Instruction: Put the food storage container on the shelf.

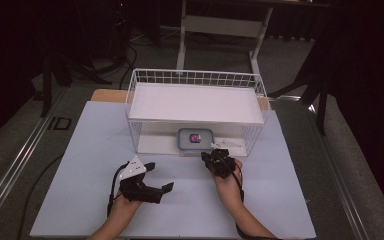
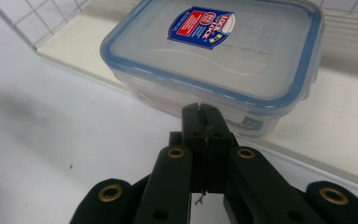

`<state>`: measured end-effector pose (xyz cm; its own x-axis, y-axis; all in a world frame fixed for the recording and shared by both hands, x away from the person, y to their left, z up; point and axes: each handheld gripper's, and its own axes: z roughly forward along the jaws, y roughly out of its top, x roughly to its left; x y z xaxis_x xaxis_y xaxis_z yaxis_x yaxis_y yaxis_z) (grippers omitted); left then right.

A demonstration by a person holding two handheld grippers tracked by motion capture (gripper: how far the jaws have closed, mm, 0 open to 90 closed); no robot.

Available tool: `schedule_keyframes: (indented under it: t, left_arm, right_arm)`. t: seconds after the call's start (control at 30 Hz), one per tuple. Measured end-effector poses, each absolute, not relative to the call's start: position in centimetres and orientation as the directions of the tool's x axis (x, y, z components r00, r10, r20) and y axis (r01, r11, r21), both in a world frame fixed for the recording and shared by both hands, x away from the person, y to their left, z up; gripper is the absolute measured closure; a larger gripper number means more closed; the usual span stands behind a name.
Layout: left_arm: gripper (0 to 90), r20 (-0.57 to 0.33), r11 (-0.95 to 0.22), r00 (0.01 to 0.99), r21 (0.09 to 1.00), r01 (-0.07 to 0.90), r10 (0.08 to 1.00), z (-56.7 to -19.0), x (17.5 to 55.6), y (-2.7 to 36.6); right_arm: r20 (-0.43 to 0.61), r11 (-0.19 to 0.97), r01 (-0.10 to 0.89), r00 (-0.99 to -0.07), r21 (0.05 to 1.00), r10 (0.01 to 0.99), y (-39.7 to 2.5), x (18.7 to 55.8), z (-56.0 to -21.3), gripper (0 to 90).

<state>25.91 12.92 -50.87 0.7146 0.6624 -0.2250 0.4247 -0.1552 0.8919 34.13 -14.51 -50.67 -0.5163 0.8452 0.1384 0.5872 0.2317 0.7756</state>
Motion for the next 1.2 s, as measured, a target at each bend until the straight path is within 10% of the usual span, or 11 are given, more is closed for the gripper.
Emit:
schedule_keyframes:
  t: [1.2]
  left_arm:
    - [1.7,-0.208,-0.159,0.708,0.896,0.414,0.675,-51.1,25.8,13.2]
  right_arm:
    - [0.186,0.182,0.577,-0.519,0.796,0.834,-10.3,37.4,-52.0,90.0]
